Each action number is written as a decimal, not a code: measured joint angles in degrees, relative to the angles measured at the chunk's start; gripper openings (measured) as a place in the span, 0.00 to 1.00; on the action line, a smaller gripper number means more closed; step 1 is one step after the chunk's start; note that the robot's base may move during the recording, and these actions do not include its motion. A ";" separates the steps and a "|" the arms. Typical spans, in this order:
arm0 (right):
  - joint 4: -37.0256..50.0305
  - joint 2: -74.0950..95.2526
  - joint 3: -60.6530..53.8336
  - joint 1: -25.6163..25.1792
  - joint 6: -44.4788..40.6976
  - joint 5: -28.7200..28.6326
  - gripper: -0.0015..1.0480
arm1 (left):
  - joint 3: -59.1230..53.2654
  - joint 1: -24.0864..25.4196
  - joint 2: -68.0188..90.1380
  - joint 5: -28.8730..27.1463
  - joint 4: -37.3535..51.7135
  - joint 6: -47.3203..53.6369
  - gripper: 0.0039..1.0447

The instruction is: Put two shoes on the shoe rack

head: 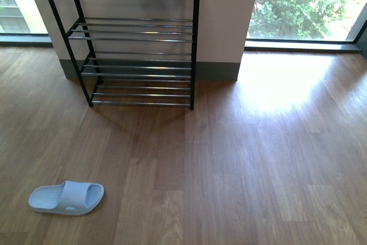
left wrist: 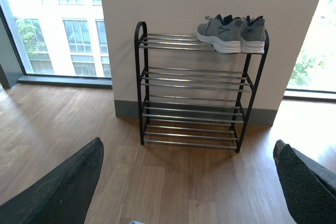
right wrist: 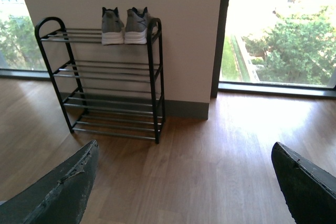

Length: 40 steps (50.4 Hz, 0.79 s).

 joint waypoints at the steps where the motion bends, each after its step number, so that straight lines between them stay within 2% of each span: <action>1: 0.00 0.00 0.00 0.00 0.00 0.02 0.91 | 0.00 0.00 0.00 0.00 0.00 0.00 0.91; 40: 0.00 -0.07 0.00 0.00 0.00 0.15 0.91 | 0.00 0.02 0.00 -0.02 0.00 0.02 0.91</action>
